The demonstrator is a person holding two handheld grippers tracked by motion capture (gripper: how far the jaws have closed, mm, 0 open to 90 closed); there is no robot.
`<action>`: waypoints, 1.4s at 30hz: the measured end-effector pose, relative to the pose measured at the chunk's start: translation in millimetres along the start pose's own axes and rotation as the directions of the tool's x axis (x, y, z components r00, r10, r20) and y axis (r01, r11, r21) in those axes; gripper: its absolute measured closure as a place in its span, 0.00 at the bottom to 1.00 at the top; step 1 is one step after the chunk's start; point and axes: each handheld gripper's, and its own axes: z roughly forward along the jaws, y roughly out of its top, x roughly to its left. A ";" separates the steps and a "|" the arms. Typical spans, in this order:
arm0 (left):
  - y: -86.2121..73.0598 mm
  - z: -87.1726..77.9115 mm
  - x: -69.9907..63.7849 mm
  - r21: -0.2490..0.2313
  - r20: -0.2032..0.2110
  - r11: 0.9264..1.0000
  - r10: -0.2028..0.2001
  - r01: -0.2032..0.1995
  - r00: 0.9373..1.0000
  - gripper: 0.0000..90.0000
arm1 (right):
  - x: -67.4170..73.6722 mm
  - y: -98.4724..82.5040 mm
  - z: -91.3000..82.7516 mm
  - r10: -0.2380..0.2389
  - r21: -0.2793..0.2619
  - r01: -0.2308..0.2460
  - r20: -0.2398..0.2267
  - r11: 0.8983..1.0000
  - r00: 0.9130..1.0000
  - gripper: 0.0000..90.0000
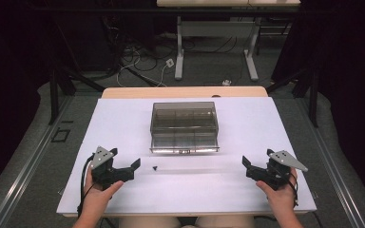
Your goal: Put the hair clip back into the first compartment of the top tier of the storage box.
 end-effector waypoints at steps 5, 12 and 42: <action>-0.9 1.7 -0.9 0.014 0.006 1.000 0.002 -0.002 1.000 0.03 | 1.1 0.4 -2.1 -0.017 0.006 0.017 0.003 1.000 1.000 0.03; -0.6 2.3 -4.4 0.026 0.014 1.000 -0.002 0.002 1.000 0.05 | 2.4 1.3 -3.1 -0.030 -0.029 0.030 0.014 0.999 0.999 0.06; 7.9 18.3 -20.5 0.142 0.021 0.988 0.060 -0.063 0.998 0.23 | 4.8 1.1 -1.0 -0.045 -0.030 0.045 -0.002 0.999 0.999 0.07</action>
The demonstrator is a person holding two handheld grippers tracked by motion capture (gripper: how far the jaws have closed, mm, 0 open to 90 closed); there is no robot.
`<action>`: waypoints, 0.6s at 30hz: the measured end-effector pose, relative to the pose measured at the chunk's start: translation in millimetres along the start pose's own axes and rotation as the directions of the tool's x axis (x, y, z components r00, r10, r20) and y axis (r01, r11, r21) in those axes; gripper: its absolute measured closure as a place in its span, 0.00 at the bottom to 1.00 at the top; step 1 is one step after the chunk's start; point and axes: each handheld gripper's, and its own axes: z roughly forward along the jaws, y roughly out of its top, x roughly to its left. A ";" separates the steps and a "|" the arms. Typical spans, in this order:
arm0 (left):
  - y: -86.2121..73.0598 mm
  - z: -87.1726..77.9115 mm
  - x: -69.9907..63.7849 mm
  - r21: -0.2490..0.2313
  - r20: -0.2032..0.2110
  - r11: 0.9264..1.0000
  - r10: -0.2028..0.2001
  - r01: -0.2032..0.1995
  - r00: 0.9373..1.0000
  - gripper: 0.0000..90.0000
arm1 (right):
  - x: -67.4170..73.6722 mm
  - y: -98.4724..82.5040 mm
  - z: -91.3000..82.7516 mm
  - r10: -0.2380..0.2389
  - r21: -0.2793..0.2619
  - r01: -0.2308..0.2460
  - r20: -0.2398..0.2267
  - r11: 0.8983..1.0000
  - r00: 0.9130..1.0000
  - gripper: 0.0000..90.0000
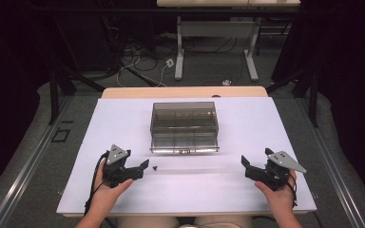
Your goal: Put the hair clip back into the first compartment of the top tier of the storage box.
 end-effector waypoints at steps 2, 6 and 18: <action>3.1 1.7 1.3 0.011 0.009 1.000 0.017 -0.017 1.000 0.25 | 0.0 0.0 -0.4 -0.001 0.006 0.001 0.000 1.000 1.000 0.07; 6.5 5.6 1.5 0.036 0.017 0.999 0.007 -0.008 1.000 0.27 | -0.3 -0.1 -0.9 0.002 0.009 -0.002 0.005 1.000 1.000 0.07; 12.0 20.5 -1.6 0.092 0.038 0.994 0.061 -0.064 0.997 0.32 | -0.7 -0.6 -0.3 0.009 0.016 -0.009 -0.008 1.000 1.000 0.07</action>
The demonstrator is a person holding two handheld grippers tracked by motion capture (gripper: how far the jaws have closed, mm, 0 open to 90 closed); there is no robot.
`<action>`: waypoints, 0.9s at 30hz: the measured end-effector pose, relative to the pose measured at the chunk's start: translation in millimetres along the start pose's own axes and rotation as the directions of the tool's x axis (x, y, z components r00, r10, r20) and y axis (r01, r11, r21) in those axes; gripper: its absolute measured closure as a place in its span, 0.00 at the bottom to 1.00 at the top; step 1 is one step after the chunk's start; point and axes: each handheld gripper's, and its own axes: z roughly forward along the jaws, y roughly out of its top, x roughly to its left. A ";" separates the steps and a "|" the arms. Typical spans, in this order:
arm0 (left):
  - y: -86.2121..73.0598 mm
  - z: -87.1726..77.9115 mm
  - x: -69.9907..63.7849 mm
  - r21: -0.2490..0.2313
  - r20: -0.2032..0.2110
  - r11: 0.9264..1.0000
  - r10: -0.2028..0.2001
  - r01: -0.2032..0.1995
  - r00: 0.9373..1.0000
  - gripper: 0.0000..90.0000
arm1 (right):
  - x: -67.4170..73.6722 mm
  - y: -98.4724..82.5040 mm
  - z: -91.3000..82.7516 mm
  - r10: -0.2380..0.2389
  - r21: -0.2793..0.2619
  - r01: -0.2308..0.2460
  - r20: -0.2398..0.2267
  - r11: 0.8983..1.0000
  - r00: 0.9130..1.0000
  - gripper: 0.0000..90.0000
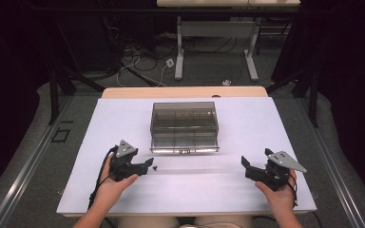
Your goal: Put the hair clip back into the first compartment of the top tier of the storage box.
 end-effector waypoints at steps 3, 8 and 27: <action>0.5 3.3 -1.8 0.015 0.009 1.000 0.004 -0.004 1.000 0.33 | 0.0 -0.2 0.0 0.000 0.004 0.000 -0.001 1.000 1.000 0.07; 1.3 8.8 -4.8 0.028 0.012 1.000 0.011 -0.012 1.000 0.35 | -0.2 -0.2 -0.1 -0.005 0.011 0.005 0.003 1.000 1.000 0.08; 2.1 20.7 -10.9 0.078 0.065 0.997 0.009 -0.014 0.998 0.58 | -1.1 -1.1 1.1 0.002 0.018 -0.002 -0.001 1.000 1.000 0.08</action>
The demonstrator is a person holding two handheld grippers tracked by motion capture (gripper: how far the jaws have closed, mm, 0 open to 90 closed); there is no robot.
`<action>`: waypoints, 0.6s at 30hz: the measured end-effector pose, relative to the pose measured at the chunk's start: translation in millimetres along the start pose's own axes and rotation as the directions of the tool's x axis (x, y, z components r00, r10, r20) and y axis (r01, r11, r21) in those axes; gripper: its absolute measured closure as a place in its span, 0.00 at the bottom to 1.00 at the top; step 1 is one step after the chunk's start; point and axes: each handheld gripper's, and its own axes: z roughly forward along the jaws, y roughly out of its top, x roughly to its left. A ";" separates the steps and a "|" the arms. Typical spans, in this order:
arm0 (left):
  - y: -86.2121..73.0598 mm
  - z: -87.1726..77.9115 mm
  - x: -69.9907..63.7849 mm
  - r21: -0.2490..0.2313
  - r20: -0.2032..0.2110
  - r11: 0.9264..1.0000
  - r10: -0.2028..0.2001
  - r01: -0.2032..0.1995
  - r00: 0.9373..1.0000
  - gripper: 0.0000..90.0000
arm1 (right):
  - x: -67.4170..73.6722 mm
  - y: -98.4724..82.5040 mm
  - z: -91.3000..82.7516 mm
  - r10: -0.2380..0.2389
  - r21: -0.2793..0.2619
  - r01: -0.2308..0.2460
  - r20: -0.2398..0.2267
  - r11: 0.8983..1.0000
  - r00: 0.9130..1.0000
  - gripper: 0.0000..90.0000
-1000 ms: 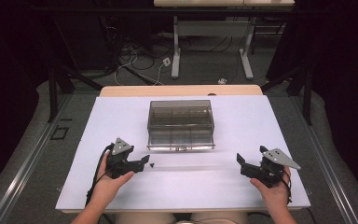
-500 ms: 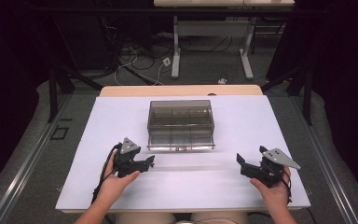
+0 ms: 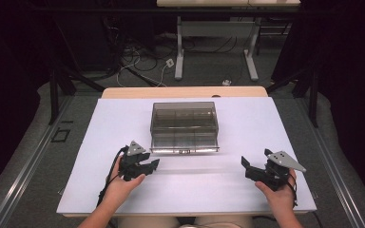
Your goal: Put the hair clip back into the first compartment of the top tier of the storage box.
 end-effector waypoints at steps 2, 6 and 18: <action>-0.6 1.2 -0.3 0.000 0.004 1.000 -0.002 0.002 1.000 0.60 | -0.1 -0.1 0.0 -0.001 0.002 0.001 0.001 1.000 1.000 0.08; -2.9 5.8 -1.0 0.010 0.003 1.000 0.000 0.000 1.000 0.63 | -0.2 -0.4 0.5 -0.006 0.004 0.006 -0.001 1.000 1.000 0.08; -5.8 15.8 -3.2 0.053 0.022 0.999 -0.006 0.005 1.000 0.69 | -0.3 -0.8 1.5 -0.009 0.005 0.009 -0.005 1.000 1.000 0.08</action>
